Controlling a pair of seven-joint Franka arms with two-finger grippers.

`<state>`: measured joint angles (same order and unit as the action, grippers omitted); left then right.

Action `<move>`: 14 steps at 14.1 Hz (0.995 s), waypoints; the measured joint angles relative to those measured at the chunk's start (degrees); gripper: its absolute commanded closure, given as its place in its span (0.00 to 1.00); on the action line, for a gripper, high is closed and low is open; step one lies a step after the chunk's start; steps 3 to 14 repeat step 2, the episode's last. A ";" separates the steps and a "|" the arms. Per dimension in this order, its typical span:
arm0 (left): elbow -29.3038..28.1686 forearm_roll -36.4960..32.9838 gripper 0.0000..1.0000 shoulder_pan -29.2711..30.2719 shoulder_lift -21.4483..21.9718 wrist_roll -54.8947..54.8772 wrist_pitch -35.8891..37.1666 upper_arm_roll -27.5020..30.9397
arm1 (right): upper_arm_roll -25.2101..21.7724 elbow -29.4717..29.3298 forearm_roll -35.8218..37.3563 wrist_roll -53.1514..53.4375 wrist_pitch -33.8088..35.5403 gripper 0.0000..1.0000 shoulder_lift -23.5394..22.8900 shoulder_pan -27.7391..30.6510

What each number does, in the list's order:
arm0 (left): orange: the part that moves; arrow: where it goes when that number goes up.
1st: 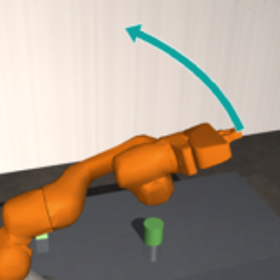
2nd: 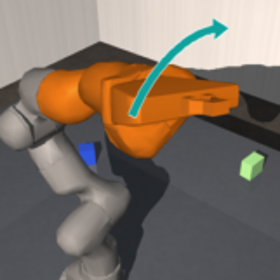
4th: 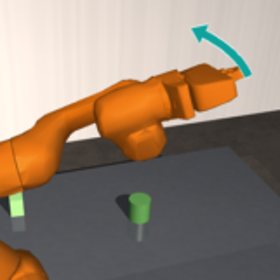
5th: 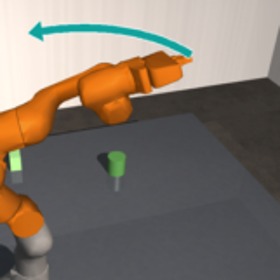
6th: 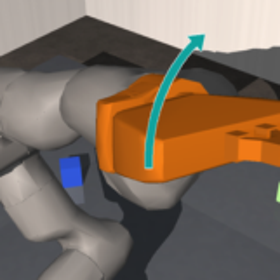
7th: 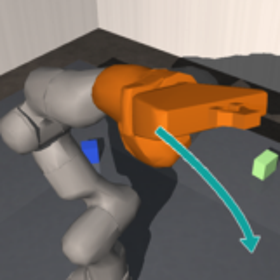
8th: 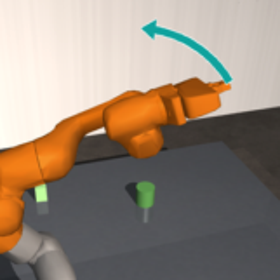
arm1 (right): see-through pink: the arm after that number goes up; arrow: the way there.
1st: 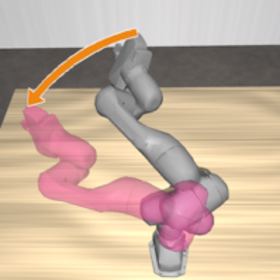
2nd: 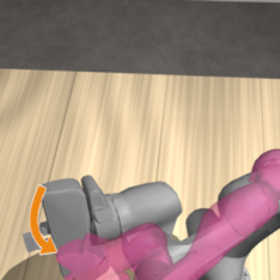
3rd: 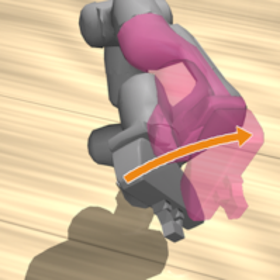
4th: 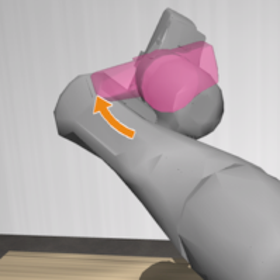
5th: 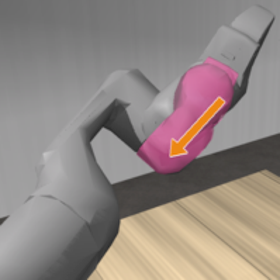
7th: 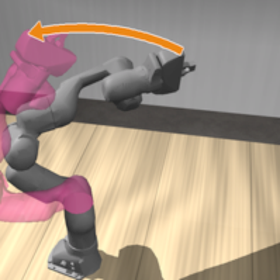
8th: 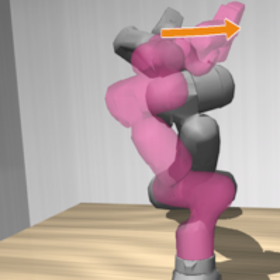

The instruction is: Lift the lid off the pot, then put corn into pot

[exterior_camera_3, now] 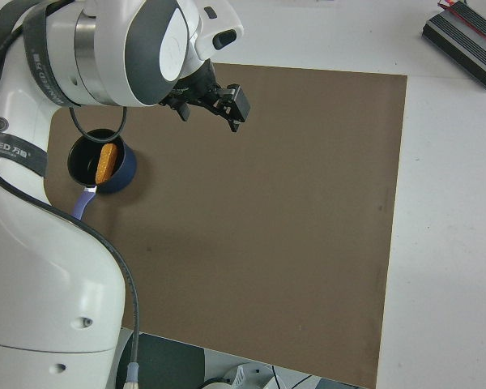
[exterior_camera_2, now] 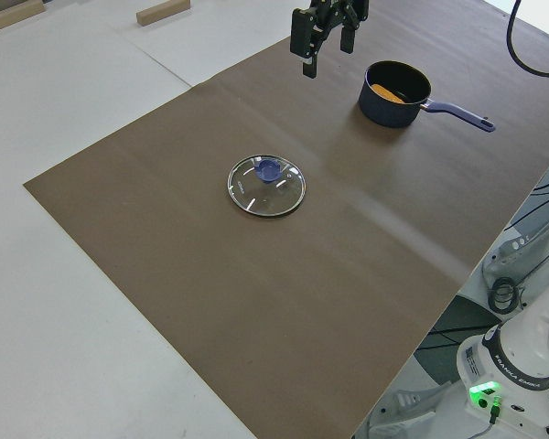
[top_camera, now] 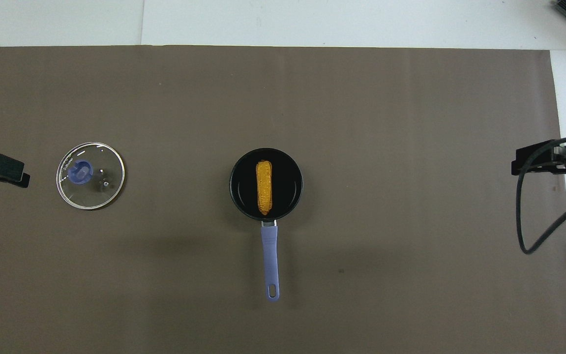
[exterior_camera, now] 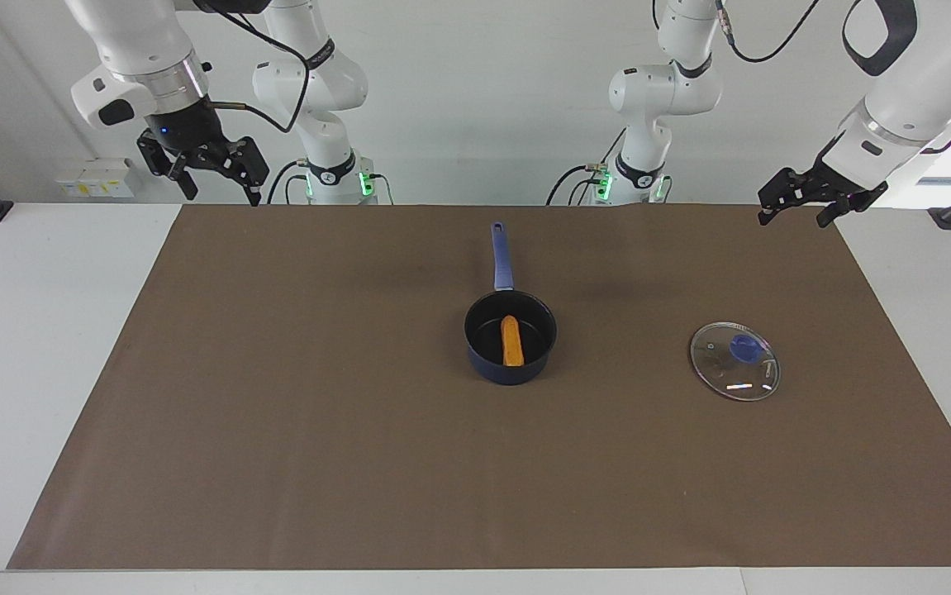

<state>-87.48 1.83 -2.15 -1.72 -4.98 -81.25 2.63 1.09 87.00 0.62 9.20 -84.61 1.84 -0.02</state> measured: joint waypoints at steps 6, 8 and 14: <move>0.00 0.00 0.00 0.00 0.00 -0.01 0.00 -0.08 | 0.00 0.00 0.00 0.00 0.00 0.00 0.00 0.00; 0.00 0.00 0.00 0.00 0.00 -0.01 0.00 -0.08 | 0.00 0.00 0.00 0.00 0.00 0.00 0.00 0.00; 0.00 0.00 0.00 0.00 0.00 -0.01 0.00 -0.08 | 0.00 0.00 0.00 0.00 0.00 0.00 0.00 0.00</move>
